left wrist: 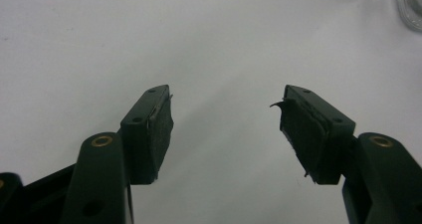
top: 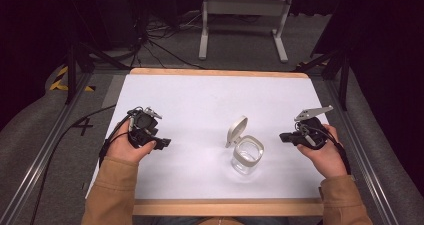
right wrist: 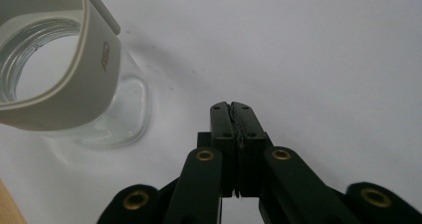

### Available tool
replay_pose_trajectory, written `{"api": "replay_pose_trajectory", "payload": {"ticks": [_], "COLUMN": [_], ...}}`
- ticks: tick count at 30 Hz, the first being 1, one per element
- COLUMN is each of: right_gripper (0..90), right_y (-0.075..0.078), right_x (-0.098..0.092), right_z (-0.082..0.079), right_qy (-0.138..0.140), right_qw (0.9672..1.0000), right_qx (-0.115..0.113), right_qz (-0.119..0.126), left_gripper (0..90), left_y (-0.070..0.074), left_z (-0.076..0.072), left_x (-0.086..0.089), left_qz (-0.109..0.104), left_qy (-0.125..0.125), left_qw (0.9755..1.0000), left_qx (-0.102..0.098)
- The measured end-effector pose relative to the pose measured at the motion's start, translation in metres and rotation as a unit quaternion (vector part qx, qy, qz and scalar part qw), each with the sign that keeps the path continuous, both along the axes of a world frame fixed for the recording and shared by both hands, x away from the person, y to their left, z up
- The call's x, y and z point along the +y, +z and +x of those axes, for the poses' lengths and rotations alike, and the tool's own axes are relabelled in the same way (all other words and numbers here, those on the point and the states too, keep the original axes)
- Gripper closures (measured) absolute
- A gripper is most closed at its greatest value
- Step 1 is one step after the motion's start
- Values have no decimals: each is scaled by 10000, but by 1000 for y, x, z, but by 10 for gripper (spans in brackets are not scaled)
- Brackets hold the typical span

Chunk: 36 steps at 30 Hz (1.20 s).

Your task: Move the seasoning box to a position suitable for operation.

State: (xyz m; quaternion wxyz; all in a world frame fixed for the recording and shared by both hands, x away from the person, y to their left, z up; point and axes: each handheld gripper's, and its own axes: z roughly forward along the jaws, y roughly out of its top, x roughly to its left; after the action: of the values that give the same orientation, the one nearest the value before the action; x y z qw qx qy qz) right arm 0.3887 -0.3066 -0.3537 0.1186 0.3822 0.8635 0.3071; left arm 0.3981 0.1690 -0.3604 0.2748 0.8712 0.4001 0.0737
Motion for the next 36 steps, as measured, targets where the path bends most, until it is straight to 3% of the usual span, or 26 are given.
{"api": "replay_pose_trajectory", "payload": {"ticks": [19, 27, 30, 36], "right_gripper": [896, 884, 885, 887], "right_y": [2, -1, -3, -11], "right_x": [4, 17, 25, 35], "right_z": [-3, -6, -7, -5], "right_qy": [170, 512, 724, 773], "right_qw": [9997, 9981, 9969, 9965], "right_qx": [31, 90, 112, 251], "right_qz": [174, 331, 294, 175], "left_gripper": [380, 379, 378, 376], "left_y": [14, 17, 17, 17], "left_z": [-10, -13, -13, -13], "left_x": [-8, -12, -12, -12], "left_qz": [-70, -67, -52, -51], "left_qy": [-213, -293, -317, -347], "left_qw": [9996, 9993, 9993, 9992], "left_qx": [-184, -213, -175, -186]}}
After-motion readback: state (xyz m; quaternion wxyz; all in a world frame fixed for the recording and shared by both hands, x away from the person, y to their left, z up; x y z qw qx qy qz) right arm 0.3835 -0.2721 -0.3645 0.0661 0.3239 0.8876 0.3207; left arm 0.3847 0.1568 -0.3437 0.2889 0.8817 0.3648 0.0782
